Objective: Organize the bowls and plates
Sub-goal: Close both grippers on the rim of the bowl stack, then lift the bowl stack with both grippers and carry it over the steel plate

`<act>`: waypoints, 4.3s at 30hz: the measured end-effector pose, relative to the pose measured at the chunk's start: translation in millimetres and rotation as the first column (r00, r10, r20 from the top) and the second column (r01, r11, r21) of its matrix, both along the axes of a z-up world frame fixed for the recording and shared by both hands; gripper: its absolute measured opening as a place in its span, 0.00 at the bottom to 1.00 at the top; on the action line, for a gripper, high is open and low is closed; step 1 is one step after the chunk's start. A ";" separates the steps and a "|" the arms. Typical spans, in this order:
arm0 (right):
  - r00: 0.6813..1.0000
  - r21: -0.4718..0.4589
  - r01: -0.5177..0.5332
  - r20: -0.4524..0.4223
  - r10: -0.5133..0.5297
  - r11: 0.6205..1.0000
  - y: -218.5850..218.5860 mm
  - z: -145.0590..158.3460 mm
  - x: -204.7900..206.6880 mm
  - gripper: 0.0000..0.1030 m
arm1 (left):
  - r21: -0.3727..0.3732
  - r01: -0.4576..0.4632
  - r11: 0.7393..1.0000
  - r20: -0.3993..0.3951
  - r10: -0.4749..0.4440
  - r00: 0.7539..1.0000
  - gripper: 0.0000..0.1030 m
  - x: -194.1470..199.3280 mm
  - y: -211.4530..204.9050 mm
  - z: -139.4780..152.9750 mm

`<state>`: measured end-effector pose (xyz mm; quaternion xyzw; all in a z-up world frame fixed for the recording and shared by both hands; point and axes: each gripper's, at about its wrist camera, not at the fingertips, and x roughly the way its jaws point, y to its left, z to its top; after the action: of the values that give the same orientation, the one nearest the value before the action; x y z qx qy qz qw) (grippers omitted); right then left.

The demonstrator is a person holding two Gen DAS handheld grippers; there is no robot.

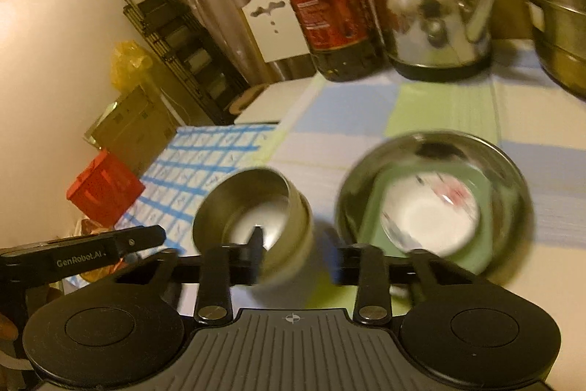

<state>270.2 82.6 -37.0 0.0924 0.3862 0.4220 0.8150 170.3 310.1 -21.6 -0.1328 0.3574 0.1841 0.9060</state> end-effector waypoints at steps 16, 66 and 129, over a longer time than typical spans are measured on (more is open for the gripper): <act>0.994 0.013 0.023 -0.110 -0.022 1.000 39.9 -29.8 44.5 0.06 | -0.075 0.084 0.994 -0.051 -0.088 0.995 0.07 41.1 26.4 -26.0; 0.953 -0.206 0.027 -0.290 -0.087 0.978 27.7 -38.5 22.8 0.27 | -0.184 0.161 0.970 -0.197 -0.197 0.960 0.26 45.3 0.1 -52.2; 0.935 -0.288 0.193 -0.236 -0.265 0.938 -40.2 -31.4 -14.4 0.19 | -0.157 0.288 0.945 -0.201 -0.316 0.927 0.21 38.7 -68.4 -56.1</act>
<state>255.8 42.4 -68.4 0.0864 0.5325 0.2523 0.8033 209.1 241.8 -77.7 -0.1107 0.4837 0.0334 0.8676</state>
